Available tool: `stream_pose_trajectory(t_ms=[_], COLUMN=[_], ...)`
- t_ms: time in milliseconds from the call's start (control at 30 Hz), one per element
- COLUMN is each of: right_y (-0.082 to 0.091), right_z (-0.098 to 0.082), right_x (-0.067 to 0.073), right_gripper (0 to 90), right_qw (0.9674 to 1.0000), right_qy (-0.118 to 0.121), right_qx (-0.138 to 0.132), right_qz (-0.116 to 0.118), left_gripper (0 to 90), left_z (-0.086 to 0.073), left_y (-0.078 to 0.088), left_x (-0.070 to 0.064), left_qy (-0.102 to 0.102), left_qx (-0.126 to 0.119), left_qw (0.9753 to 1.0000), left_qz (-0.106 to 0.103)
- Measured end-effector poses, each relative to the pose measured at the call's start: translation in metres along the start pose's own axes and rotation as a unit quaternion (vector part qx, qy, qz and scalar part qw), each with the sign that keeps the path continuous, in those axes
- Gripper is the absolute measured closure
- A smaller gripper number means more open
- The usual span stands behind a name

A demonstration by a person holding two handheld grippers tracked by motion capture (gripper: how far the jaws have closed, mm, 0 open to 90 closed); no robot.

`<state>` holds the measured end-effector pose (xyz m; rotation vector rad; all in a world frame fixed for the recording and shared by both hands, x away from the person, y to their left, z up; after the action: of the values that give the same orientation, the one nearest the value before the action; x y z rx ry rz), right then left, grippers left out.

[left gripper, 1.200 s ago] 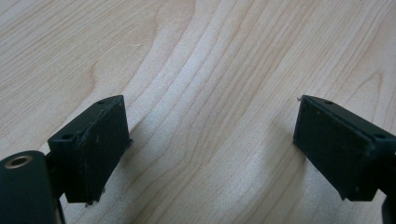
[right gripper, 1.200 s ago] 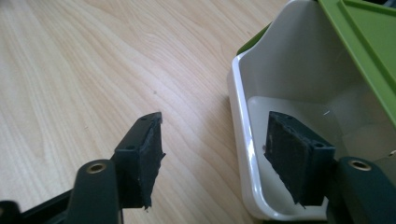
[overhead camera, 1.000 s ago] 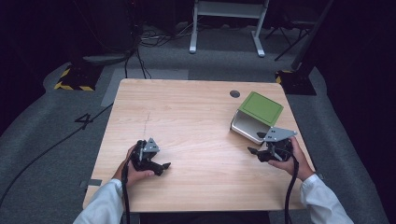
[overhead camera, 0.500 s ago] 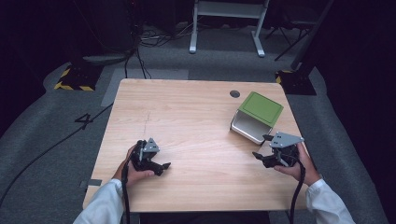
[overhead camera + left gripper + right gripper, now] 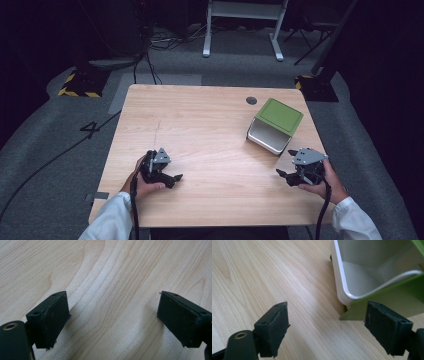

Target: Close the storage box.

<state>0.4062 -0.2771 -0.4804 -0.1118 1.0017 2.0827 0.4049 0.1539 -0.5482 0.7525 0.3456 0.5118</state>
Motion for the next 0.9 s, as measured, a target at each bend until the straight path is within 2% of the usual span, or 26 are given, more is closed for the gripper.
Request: stream_pose_trajectory(t_ms=[300,433,700,900], right_y=[-0.001,0.002,0.005,0.005], right_z=[-0.024,-0.035,-0.062,-0.082], right_x=[-0.006,-0.01,-0.022,-0.031], right_gripper=[19.4,19.4,19.4,19.4], right_qw=[0.9996,0.9992,0.9966,0.9929], right_qy=[-0.016,-0.03,-0.07,-0.107], right_qx=[0.019,0.021,0.034,0.039], right_qz=[-0.01,-0.016,-0.027,-0.033], left_gripper=[10.9,10.9,10.9,10.9], left_z=[0.0,0.0,0.0,0.0], left_y=[0.0,0.0,0.0,0.0], left_x=[0.0,0.0,0.0,0.0], left_qy=[-0.001,-0.001,0.0,0.0], left_qx=[-0.001,-0.001,0.0,-0.001], left_qw=[1.0,1.0,1.0,1.0], left_qz=[0.001,0.001,0.0,0.001])
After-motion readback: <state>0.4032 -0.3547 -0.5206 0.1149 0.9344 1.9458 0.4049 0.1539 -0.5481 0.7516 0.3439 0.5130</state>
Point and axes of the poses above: each handheld gripper's, and its own axes: y roughly backward along the jaws, z roughly out of its top, x roughly to its left, the point moved 6 cm from there along -y, roughly forward along the jaws, and after that the axes turned 8 degrees about -z, right-handed, at the moved point
